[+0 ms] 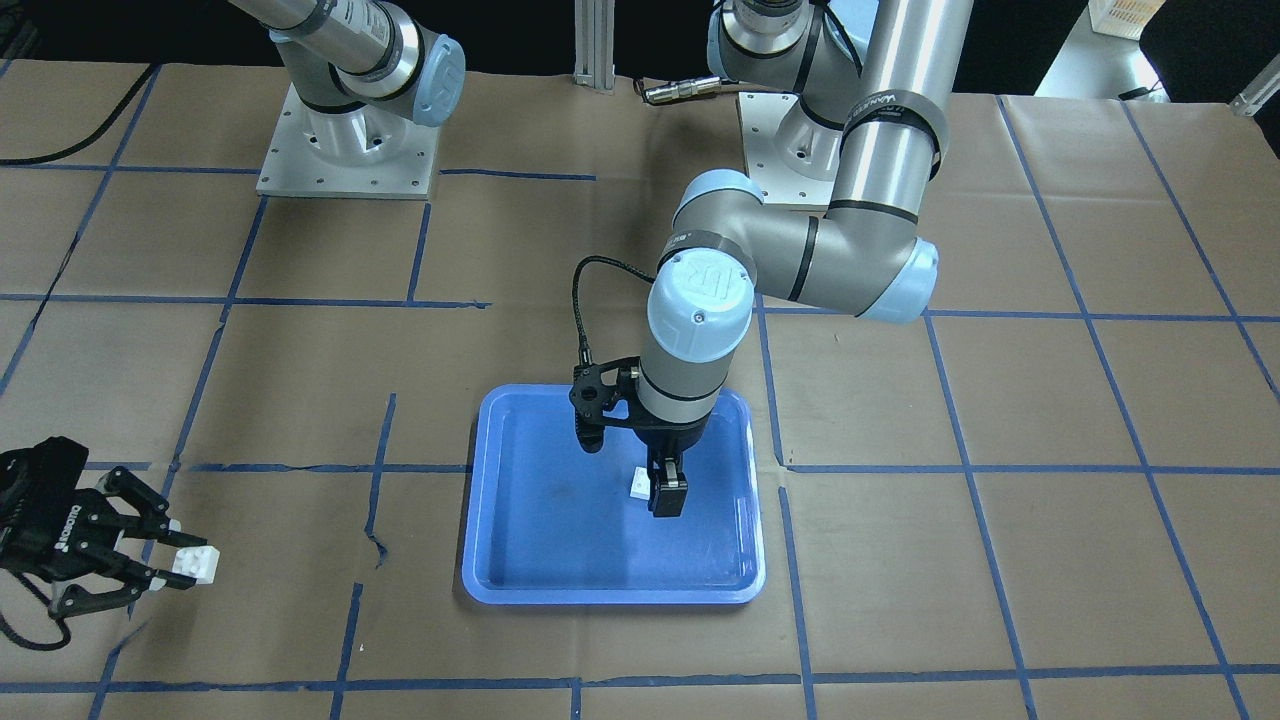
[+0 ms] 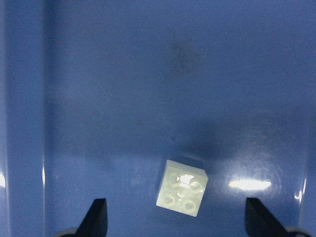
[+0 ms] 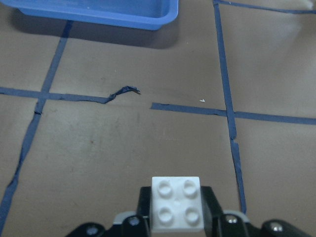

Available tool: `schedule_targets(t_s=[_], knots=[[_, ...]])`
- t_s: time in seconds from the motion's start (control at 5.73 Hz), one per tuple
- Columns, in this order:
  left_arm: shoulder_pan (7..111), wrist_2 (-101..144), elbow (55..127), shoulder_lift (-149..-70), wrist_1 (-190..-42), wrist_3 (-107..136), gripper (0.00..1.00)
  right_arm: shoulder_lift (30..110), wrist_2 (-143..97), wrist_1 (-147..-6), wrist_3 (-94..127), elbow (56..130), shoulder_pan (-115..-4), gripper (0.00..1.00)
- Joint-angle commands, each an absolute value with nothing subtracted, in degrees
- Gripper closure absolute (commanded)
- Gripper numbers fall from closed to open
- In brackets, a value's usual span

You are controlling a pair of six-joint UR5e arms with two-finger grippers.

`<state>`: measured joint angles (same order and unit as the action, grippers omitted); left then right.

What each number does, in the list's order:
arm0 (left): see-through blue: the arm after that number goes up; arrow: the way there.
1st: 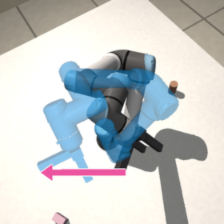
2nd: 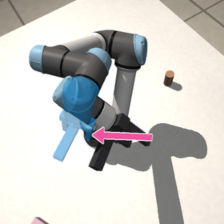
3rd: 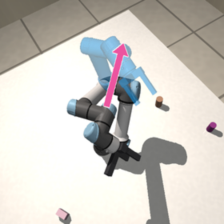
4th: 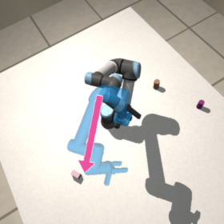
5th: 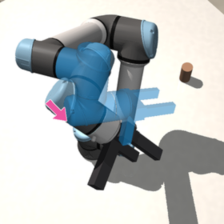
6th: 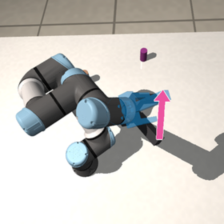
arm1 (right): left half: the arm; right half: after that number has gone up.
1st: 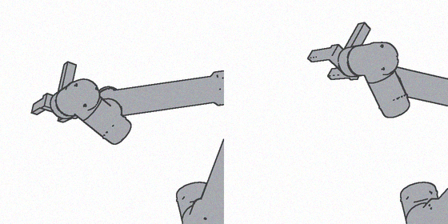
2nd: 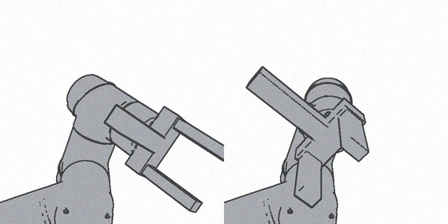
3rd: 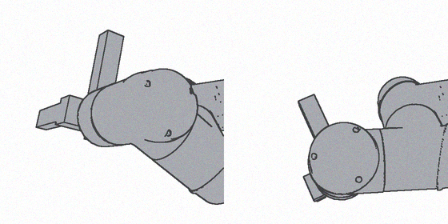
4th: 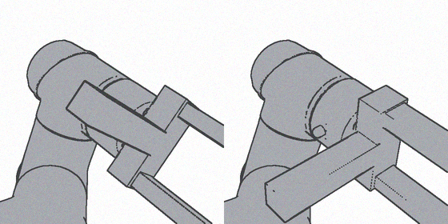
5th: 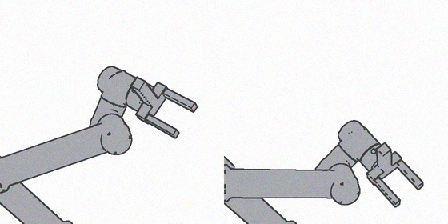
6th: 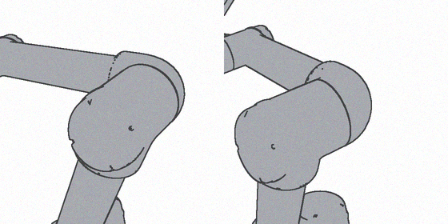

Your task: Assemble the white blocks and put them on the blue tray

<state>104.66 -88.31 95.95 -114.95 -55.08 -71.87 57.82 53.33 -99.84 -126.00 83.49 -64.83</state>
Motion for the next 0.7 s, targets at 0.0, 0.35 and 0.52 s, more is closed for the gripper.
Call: schedule_targets(t_s=[0.0, 0.35, 0.52], knots=[[102.9, -88.3, 92.1, -104.0, -73.9, -71.7, 0.01, 66.3, 52.3, -100.2, -125.4, 94.8, -67.0, 0.73], [96.6, -86.7, 90.8, -94.7, -87.6, -71.7, 0.01, 67.7, 48.8, -101.9, -121.0, 97.5, -72.9, 0.73], [95.8, -86.6, 90.7, -92.3, -88.9, -70.2, 0.01, 67.5, 48.0, -106.0, -114.8, 97.6, -76.9, 0.73]])
